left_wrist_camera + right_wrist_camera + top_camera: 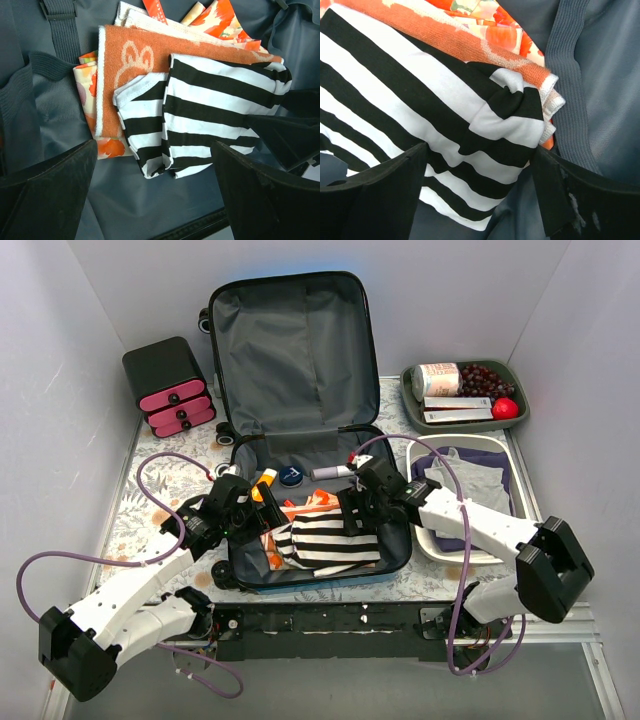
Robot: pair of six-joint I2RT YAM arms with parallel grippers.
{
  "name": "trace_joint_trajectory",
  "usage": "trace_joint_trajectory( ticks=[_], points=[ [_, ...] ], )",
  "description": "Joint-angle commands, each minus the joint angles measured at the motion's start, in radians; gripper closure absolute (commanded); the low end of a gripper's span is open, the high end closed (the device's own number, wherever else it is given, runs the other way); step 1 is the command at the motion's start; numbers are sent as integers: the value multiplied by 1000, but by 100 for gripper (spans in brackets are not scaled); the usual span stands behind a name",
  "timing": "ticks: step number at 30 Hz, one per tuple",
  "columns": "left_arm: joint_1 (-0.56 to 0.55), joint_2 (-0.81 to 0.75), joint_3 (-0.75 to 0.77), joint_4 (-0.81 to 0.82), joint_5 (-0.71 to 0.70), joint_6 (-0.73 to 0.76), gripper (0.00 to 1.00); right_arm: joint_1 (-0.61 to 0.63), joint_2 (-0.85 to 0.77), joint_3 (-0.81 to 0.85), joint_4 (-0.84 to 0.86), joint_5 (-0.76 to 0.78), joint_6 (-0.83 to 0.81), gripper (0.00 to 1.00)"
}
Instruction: Open, take out, and arrange the luggage
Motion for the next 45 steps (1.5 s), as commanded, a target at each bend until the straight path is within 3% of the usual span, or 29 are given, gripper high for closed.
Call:
trace_joint_trajectory(
  ticks=[1, 10, 16, 28, 31, 32, 34, 35, 37, 45],
  points=[
    [-2, -13, 17, -11, -22, 0, 2, 4, -50, 22, 51, -25, 34, 15],
    [-2, -2, 20, -4, -19, 3, 2, 41, -108, 52, 38, -137, 54, 16],
    [-2, 9, 22, 8, -14, 5, 2, 60, -93, 16, 120, -234, 40, 17],
    [-2, -6, 22, -11, -23, 0, 2, 65, 8, -2, 79, -9, 68, 23],
    [-2, -2, 25, -18, -29, -1, 2, 65, 18, -8, 87, 23, 72, 43],
    [-2, -3, 26, -21, -30, -1, 2, 65, 19, -8, 88, 30, 75, 59],
    [-2, -5, 28, -23, -33, -1, 2, 65, 11, -8, 87, 51, 77, 70],
    [-2, -5, 26, -23, -33, -1, 2, 65, 7, -8, 88, 56, 78, 83],
    [-2, -8, 28, -24, -36, -1, 2, 65, -8, -7, 90, 68, 77, 99],
    [-2, 1, 36, -20, -48, 9, 2, 100, -122, 51, 100, 43, -27, 99]
  ],
)
